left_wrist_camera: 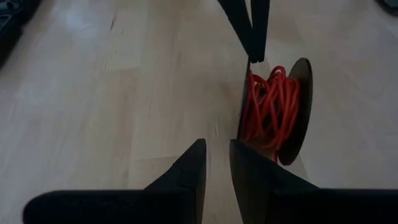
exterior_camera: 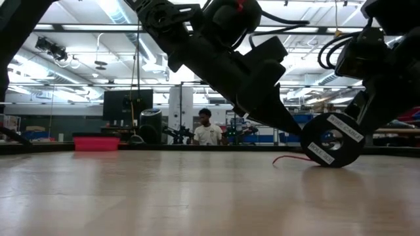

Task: Coil cords
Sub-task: Uncoil the red wire from the spool

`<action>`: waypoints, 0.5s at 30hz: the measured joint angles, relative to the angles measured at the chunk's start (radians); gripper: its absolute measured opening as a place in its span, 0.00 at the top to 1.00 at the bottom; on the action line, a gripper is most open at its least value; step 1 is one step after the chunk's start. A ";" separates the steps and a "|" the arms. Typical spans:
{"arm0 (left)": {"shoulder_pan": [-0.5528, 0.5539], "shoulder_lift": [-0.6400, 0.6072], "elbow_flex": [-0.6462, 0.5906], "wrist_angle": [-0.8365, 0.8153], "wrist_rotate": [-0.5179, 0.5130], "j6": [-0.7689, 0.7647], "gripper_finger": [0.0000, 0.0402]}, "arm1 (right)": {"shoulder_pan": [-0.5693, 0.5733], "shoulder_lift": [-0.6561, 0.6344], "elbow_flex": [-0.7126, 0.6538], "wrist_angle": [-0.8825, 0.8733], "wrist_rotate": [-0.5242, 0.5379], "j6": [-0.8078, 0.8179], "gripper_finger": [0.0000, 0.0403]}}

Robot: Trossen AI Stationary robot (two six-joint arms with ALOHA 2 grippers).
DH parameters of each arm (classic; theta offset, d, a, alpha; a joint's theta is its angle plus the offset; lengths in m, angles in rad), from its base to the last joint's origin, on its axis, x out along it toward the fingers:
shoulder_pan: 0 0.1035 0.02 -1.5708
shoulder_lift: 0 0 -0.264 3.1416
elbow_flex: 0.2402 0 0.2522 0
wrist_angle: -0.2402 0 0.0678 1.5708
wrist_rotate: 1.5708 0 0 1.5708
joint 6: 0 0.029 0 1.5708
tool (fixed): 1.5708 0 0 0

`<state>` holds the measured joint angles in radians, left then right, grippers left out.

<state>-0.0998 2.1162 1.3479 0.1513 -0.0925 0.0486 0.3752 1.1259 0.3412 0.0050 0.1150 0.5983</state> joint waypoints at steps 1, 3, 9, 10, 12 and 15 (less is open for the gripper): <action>0.000 0.000 0.000 0.001 0.000 0.000 0.81 | 0.000 0.000 0.000 0.001 0.000 0.000 0.99; 0.000 0.000 0.000 0.004 0.007 0.000 0.81 | 0.000 0.000 0.000 0.001 0.003 0.000 0.99; 0.000 0.000 0.000 0.015 0.079 0.000 0.81 | 0.000 0.000 0.000 0.001 0.047 -0.020 1.00; 0.000 0.000 0.000 0.014 0.086 0.000 0.81 | 0.000 0.000 0.000 0.001 0.050 -0.025 1.00; 0.000 0.000 0.000 0.013 0.087 0.000 0.81 | 0.000 0.000 0.000 0.002 0.059 -0.026 1.00; 0.000 0.000 0.000 0.012 0.087 0.000 0.81 | 0.000 0.000 0.000 0.003 0.072 -0.027 0.99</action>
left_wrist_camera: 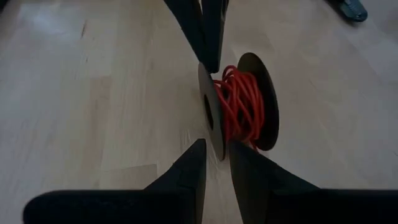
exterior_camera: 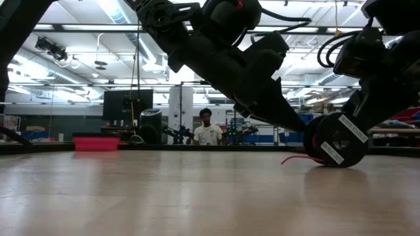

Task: Coil cords
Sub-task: Uncoil the red wire from the spool

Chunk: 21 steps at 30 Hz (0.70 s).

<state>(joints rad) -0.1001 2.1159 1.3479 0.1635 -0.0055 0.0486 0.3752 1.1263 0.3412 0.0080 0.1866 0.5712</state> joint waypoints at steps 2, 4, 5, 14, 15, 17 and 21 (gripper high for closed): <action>0.000 0.000 0.000 -0.004 0.014 0.000 0.81 | 0.000 0.000 0.000 0.001 0.001 -0.004 0.99; 0.000 0.000 0.000 -0.009 0.035 -0.001 0.81 | 0.000 0.000 0.000 0.001 0.001 -0.005 0.99; 0.000 0.000 0.000 -0.011 0.047 -0.004 0.81 | 0.000 0.000 0.000 0.001 0.002 -0.005 0.99; 0.000 0.000 0.000 0.001 0.063 -0.058 0.81 | 0.000 0.000 -0.001 0.020 0.016 -0.025 0.99; 0.000 0.000 0.000 0.008 0.063 -0.069 0.81 | 0.000 0.000 -0.001 0.021 0.019 -0.025 0.99; 0.000 0.000 0.000 0.018 0.061 -0.085 0.81 | 0.000 0.000 -0.001 0.022 0.020 -0.026 0.99; 0.000 0.000 0.000 0.045 0.055 -0.110 0.81 | 0.000 0.000 -0.001 0.022 0.020 -0.026 0.99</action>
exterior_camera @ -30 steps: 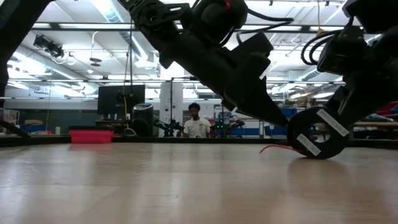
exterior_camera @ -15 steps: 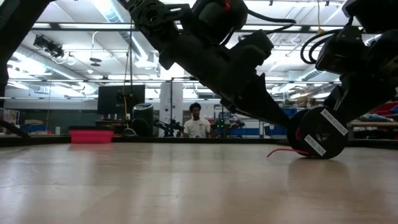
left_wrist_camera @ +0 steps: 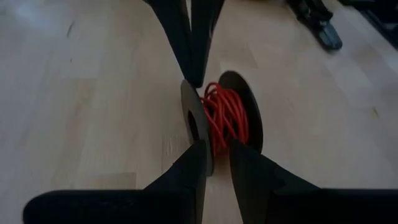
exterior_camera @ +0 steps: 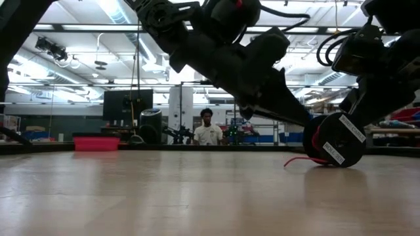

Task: Coil cords
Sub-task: Uncoil the red wire from the spool

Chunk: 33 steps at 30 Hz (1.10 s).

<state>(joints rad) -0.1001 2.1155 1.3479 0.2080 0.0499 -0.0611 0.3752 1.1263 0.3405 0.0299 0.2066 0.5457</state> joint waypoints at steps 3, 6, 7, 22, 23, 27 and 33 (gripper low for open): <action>0.000 0.000 0.000 0.011 -0.026 -0.002 0.81 | 0.000 0.000 0.000 0.003 0.000 0.000 0.99; 0.000 0.000 0.000 0.012 -0.049 -0.003 0.81 | 0.000 0.000 0.000 0.009 0.000 -0.002 0.99; 0.000 0.000 0.000 0.011 -0.056 -0.003 0.81 | 0.000 0.000 0.000 0.012 0.000 -0.006 0.99; -0.001 0.034 0.001 0.079 -0.058 0.001 0.81 | 0.000 0.000 0.000 0.027 0.001 -0.028 0.99; -0.001 0.034 0.001 0.076 -0.058 0.001 0.81 | 0.000 0.000 0.000 0.027 0.001 -0.029 0.99; -0.001 0.038 0.000 0.066 -0.065 0.002 0.81 | 0.000 0.000 0.000 0.026 0.001 -0.033 0.99; -0.001 0.038 0.000 0.042 -0.068 0.009 0.90 | 0.000 0.000 0.000 0.024 0.001 -0.035 0.99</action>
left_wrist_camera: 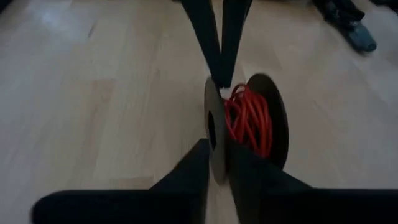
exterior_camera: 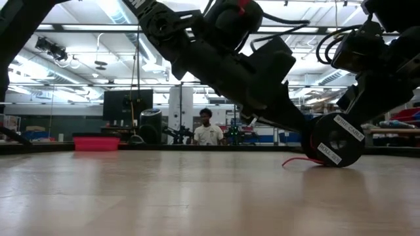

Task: Coil cords
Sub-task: Uncoil the red wire from the spool

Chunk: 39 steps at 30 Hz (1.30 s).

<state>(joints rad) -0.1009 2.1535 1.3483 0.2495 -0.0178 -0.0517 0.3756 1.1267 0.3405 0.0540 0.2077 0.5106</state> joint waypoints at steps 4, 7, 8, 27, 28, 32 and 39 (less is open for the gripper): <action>0.001 0.000 0.000 -0.033 0.007 0.000 0.99 | 0.000 0.000 0.000 -0.001 -0.002 -0.001 0.99; 0.000 0.000 0.000 -0.040 0.008 -0.001 0.99 | 0.000 0.000 0.000 -0.001 -0.002 -0.005 0.99; 0.000 0.000 0.000 -0.040 0.008 -0.001 0.99 | 0.000 0.000 0.000 -0.001 -0.002 -0.005 0.99; 0.002 -0.169 0.000 -0.169 -0.183 0.129 1.00 | 0.055 -0.176 0.000 -0.107 0.412 0.047 0.99; 0.001 -0.184 0.000 -0.187 -0.197 0.129 1.00 | 0.057 -0.176 0.000 -0.107 0.427 0.057 0.99; -0.011 -0.221 0.000 -0.231 -0.216 0.127 1.00 | 0.063 -0.158 0.000 -0.096 0.431 0.073 0.99; -0.059 -0.248 0.000 -0.286 -0.334 0.150 1.00 | 0.122 -0.055 0.000 0.078 0.455 0.085 0.98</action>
<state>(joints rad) -0.1595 1.9053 1.3479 -0.0368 -0.3521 0.0980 0.4976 1.0714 0.3405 0.1321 0.6628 0.5960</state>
